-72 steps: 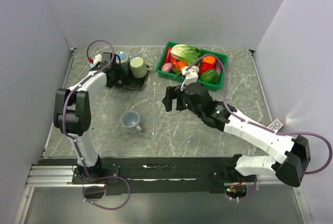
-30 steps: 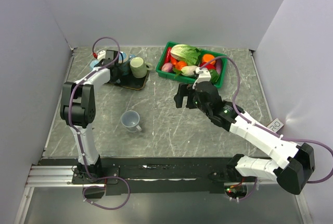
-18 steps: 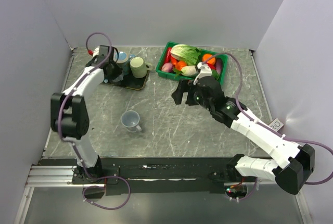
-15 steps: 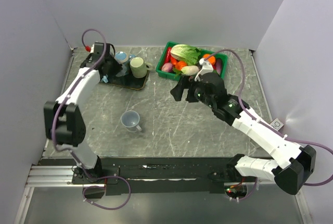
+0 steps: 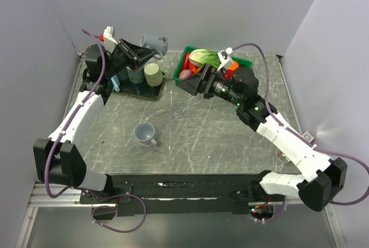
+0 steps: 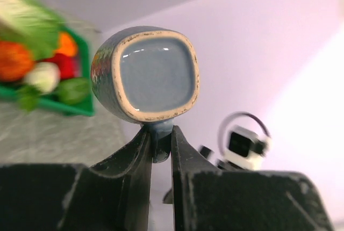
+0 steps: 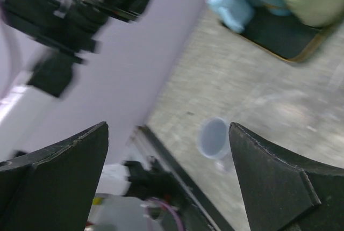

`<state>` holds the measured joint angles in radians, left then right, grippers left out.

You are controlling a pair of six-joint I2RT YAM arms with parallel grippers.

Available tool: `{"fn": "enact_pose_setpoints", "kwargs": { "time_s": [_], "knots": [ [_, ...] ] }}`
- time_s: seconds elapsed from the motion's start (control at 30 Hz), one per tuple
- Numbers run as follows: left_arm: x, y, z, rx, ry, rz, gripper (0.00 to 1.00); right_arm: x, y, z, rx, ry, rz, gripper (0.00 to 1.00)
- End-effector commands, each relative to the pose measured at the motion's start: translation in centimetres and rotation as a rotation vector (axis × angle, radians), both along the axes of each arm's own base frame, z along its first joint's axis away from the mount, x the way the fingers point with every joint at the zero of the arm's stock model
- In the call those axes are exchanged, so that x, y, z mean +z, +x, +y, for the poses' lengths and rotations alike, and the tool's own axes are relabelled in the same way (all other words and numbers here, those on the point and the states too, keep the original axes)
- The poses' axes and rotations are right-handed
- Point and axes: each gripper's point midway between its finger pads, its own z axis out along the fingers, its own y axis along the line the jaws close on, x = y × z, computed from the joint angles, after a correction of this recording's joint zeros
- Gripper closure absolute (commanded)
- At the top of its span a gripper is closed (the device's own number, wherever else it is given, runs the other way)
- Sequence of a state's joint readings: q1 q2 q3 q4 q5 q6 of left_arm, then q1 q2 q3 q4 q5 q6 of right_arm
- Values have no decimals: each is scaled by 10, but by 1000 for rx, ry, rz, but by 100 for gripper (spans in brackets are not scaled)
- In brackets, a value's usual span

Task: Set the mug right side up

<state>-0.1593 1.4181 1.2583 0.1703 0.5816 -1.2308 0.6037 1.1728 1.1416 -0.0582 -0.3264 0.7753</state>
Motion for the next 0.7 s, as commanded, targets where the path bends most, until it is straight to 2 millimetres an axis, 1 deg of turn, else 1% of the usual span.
{"fn": "enact_pose_setpoints", "kwargs": {
  "time_s": [0.0,0.03,0.07,0.1,0.13,0.17,0.2,0.23,0.3,0.33,0.37,0.4,0.43,0.47,0.57,0.67],
  "knots": [
    [126,-83,-17,-231,-197,-457,99,83,-10,17,132,265,-119,3],
    [133,-94,-24,-258,-205,-489,99,88,-11,19,146,286,-126,3],
    [141,-100,-26,-262,-208,-523,99,103,-15,21,171,329,-172,4],
    [148,-108,-28,-271,-218,-563,99,105,-13,24,185,351,-163,4],
    [153,-118,-35,-293,-229,-595,99,115,-13,24,193,374,-193,5],
    [158,-125,-36,-304,-242,-614,99,124,-12,24,191,394,-226,5],
    [160,-128,-37,-301,-261,-622,99,126,-8,26,183,404,-221,6],
    [167,-140,-38,-315,-282,-672,99,135,-6,26,179,420,-237,6],
    [169,-148,-38,-316,-316,-690,99,147,0,22,144,462,-255,7],
    [171,-155,-40,-324,-326,-711,99,151,0,20,131,483,-265,8],
    [170,-158,-40,-318,-326,-719,99,157,0,18,126,505,-283,10],
    [171,-159,-40,-313,-327,-720,99,167,-4,14,130,540,-313,12],
    [172,-163,-42,-318,-327,-726,99,171,-5,14,134,553,-324,14],
    [170,-163,-43,-312,-318,-731,99,175,-7,13,139,566,-334,15],
    [173,-168,-43,-304,-320,-750,99,184,-11,10,140,567,-369,20],
    [178,-171,-43,-294,-297,-776,99,189,-18,9,162,569,-419,21]
  ]
}}
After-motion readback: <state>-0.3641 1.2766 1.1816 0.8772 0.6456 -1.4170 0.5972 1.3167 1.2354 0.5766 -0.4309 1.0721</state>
